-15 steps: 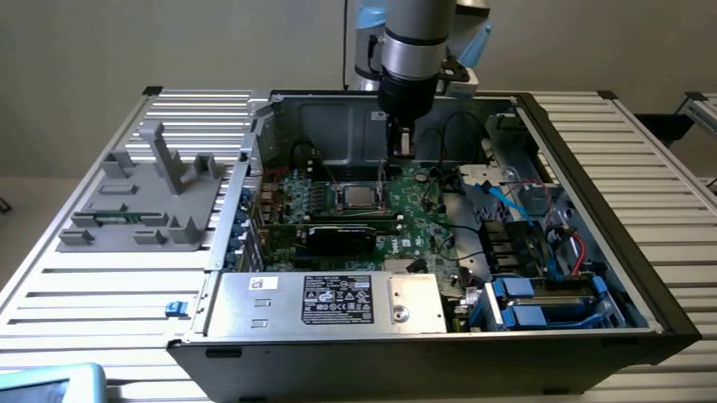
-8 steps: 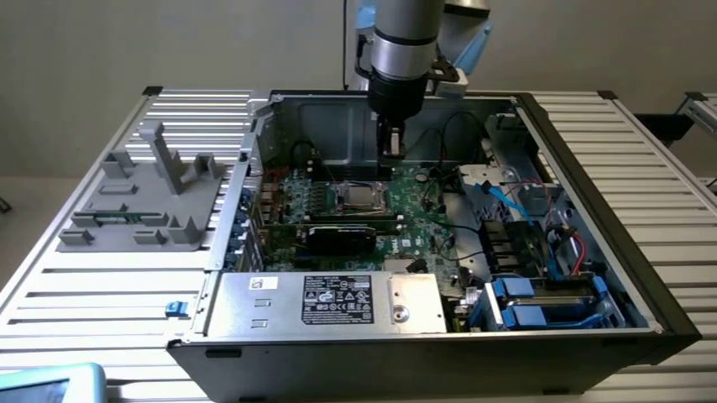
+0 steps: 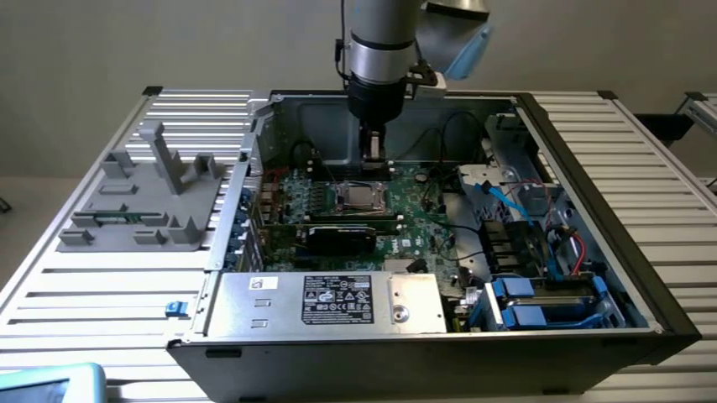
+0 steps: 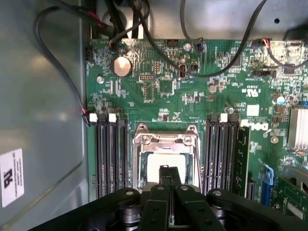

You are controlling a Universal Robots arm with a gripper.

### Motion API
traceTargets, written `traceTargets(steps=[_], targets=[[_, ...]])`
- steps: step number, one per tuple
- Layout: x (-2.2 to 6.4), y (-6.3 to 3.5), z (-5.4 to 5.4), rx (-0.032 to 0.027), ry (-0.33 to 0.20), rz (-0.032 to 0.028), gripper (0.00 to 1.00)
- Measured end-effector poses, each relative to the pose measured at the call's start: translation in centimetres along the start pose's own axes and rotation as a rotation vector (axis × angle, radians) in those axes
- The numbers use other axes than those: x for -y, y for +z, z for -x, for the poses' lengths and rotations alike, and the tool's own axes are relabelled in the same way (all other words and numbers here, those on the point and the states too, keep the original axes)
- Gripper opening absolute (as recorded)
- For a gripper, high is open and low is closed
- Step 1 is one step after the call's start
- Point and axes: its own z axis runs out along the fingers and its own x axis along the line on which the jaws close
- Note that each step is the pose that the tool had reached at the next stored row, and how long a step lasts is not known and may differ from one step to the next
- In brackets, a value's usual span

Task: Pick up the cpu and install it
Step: 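Close the cpu cover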

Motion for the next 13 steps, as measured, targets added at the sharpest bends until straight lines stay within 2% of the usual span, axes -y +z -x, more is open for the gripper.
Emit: traceTargets(steps=[6,13], targets=[[1.99,1.16,0.0,0.0001,0.0,-0.0006,0.11],[3.19,2.47,0.1,0.0,0.0,-0.0006,0.11]])
